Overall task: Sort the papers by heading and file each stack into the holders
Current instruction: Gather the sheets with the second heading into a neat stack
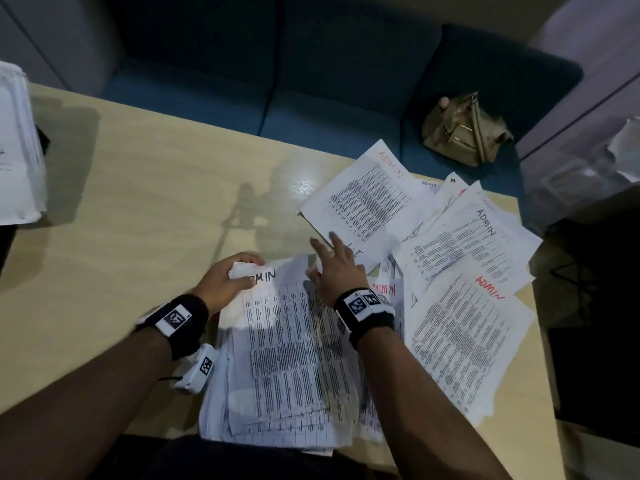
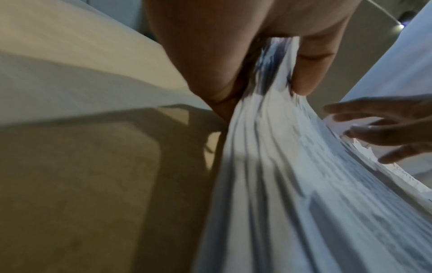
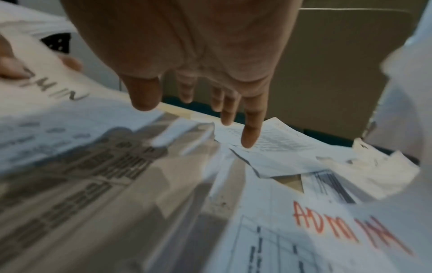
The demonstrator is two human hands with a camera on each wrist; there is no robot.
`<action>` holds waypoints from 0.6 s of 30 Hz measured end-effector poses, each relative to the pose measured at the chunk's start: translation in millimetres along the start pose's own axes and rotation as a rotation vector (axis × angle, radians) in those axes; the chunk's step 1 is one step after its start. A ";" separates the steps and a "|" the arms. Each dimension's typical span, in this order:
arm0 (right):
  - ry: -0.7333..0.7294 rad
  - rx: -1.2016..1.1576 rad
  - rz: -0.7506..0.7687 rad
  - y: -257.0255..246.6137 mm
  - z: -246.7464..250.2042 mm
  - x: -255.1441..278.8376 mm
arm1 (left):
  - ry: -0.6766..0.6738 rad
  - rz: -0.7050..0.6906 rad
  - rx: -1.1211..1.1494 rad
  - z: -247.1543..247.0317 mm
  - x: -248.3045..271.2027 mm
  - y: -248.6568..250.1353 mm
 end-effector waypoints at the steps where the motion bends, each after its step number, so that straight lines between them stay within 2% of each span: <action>1: -0.021 0.041 0.009 -0.8 -2.9 -2.2 | -0.006 -0.001 -0.006 -0.3 0.2 0.1; 6: 0.006 -0.134 -0.179 8.4 -17.3 0.8 | 0.030 0.057 0.031 0.1 7.8 -8.8; 10: -0.044 -0.246 -0.086 4.4 -8.6 16.4 | 0.043 0.211 -0.110 -10.0 22.7 -27.7; 11: 0.021 -0.306 -0.090 12.9 -0.7 21.7 | 0.050 0.236 -0.129 -9.6 24.6 -30.7; 12: 0.147 -0.348 -0.137 27.7 10.2 28.3 | 0.052 0.258 -0.135 -8.7 24.8 -32.6; 14: 0.469 -0.310 -0.337 74.7 28.3 48.6 | 0.078 0.270 -0.105 -7.2 23.5 -27.3; 15: 0.559 -0.271 -0.483 100.4 30.9 61.9 | 0.099 0.275 -0.086 -6.3 22.6 -23.1; 16: 0.575 -0.271 -0.631 124.3 30.7 76.0 | 0.115 0.280 -0.073 -5.6 20.9 -21.1; 18: 0.471 -0.346 -0.864 163.0 18.7 99.7 | 0.134 0.285 -0.075 -3.7 16.9 -17.6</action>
Point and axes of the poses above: each hand's wrist, its own x-axis away from the middle knuckle, its own z-axis out of the back of the hand, y = z × x, the point moved 5 cm from there along -x, towards the middle knuckle, and after that the axes turned 2 degrees about -x, right-handed, at the moved point
